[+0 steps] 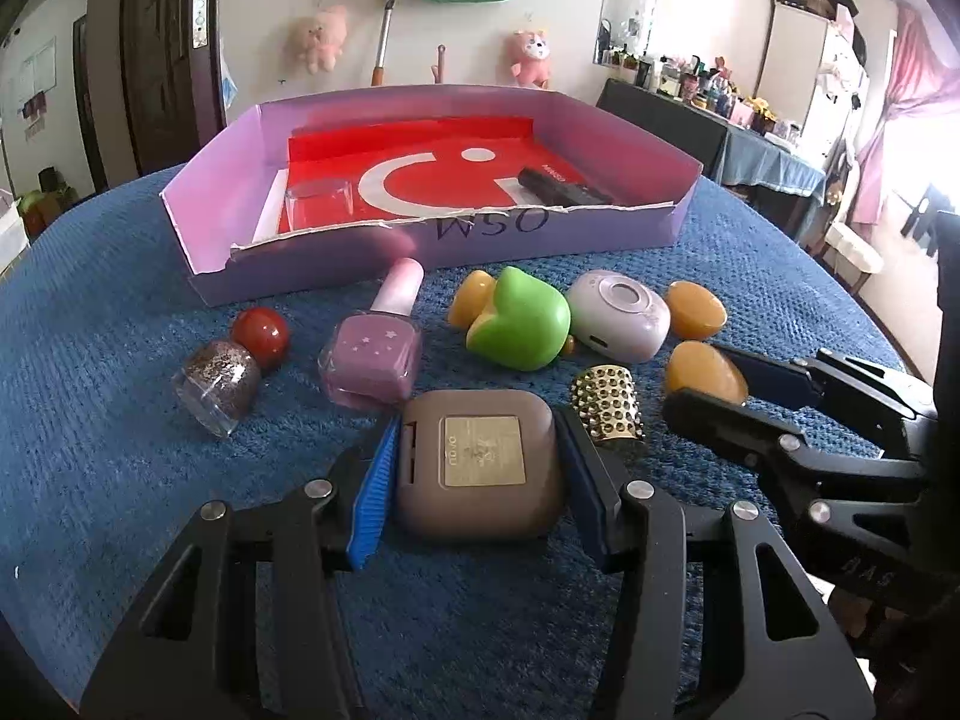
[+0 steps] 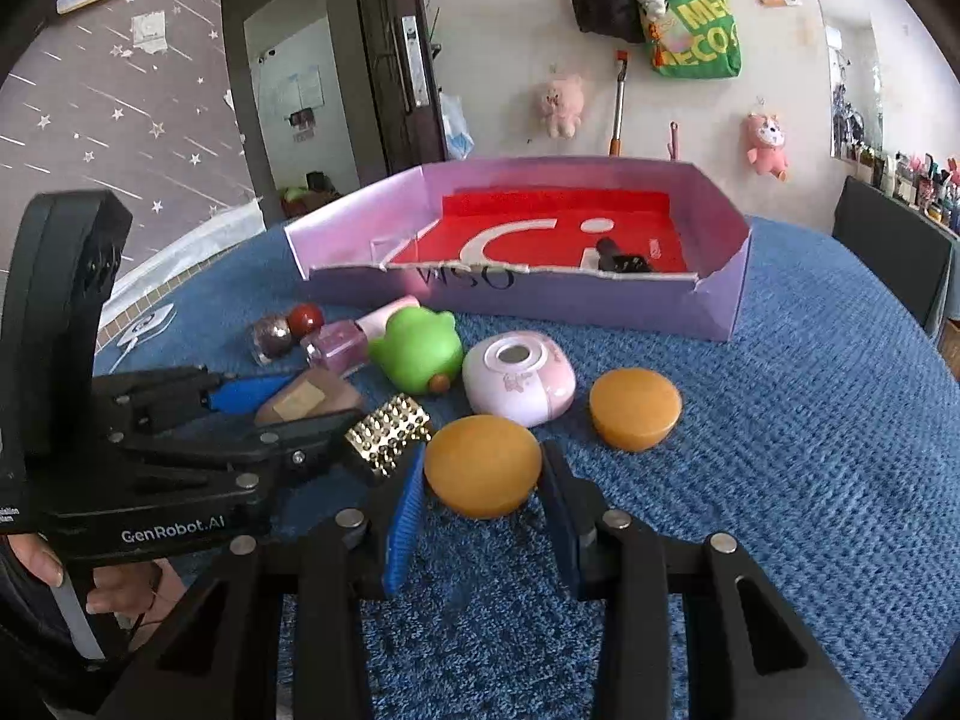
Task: Organize rigid objects
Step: 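Grasp the brown compact with left gripper while right grasps the orange sponge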
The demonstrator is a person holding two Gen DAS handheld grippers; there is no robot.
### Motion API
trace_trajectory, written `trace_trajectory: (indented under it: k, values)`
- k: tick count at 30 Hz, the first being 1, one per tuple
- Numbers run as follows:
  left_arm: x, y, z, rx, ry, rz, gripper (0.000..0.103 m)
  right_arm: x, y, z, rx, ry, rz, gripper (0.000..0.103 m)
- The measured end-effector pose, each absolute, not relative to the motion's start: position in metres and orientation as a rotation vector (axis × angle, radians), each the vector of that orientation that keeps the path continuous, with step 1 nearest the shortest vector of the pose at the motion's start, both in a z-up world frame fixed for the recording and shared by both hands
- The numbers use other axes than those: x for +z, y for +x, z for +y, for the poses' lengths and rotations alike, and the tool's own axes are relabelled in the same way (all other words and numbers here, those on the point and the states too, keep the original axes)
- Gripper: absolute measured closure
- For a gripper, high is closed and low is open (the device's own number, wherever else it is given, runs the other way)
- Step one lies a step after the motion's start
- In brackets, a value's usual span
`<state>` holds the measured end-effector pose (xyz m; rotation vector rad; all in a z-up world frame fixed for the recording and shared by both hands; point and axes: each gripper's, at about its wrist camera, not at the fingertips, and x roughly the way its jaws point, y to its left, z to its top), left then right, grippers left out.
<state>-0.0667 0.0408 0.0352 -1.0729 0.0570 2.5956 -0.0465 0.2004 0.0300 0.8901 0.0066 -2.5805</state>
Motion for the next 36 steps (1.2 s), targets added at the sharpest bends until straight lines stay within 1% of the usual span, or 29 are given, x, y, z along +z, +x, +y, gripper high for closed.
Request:
trace_trajectory:
  k: [5,14,24,31,36]
  values:
    - [0.04,-0.063,0.042,2.604,-1.054,0.062,0.054,0.039,-0.043,0.201,-2.596,0.862,0.018,0.063]
    - [0.042,-0.063,0.042,2.612,-1.047,0.062,0.054,0.036,-0.042,0.201,-2.596,0.873,0.019,0.063]
    - [0.062,-0.068,0.041,2.63,-1.005,0.046,0.054,0.053,-0.046,0.202,-2.599,0.831,0.029,0.063]
    - [0.08,-0.093,0.04,2.621,-0.987,0.026,0.054,0.077,-0.071,0.2,-2.584,0.796,0.054,0.063]
    - [0.089,-0.124,0.042,2.565,-0.989,0.036,0.054,0.09,-0.112,0.193,-2.518,0.805,0.094,0.063]
